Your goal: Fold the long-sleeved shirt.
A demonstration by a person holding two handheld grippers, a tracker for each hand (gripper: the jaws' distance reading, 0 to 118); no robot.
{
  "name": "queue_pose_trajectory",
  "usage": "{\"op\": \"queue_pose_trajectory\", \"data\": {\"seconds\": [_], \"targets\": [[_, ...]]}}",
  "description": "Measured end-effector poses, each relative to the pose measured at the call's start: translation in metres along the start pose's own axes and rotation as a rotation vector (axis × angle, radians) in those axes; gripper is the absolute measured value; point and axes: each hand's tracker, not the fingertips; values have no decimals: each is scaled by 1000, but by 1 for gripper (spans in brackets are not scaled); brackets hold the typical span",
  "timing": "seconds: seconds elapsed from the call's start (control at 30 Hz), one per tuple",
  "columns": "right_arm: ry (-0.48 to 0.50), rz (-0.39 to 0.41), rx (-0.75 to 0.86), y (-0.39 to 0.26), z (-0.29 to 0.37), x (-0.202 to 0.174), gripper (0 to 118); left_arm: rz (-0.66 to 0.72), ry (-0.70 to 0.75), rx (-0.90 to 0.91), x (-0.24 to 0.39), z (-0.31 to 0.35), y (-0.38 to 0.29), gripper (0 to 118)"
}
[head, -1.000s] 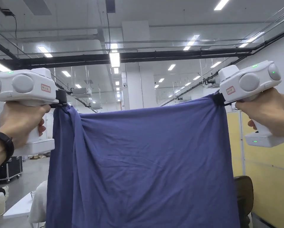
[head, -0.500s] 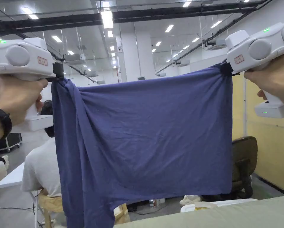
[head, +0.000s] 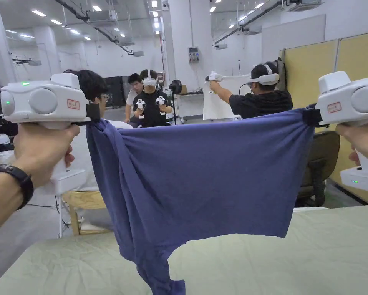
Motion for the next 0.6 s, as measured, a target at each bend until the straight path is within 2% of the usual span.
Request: {"op": "queue_pose_trajectory", "data": {"seconds": [0.17, 0.47, 0.6], "targets": [[50, 10, -70, -59, 24, -22, 8, 2, -5, -70, -8, 44, -61, 8], [168, -45, -206, -200, 91, -65, 8, 25, -38, -219, -20, 161, -194, 8], [223, -62, -279, -269, 139, -82, 8, 115, -58, -265, -16, 213, -265, 8]]}}
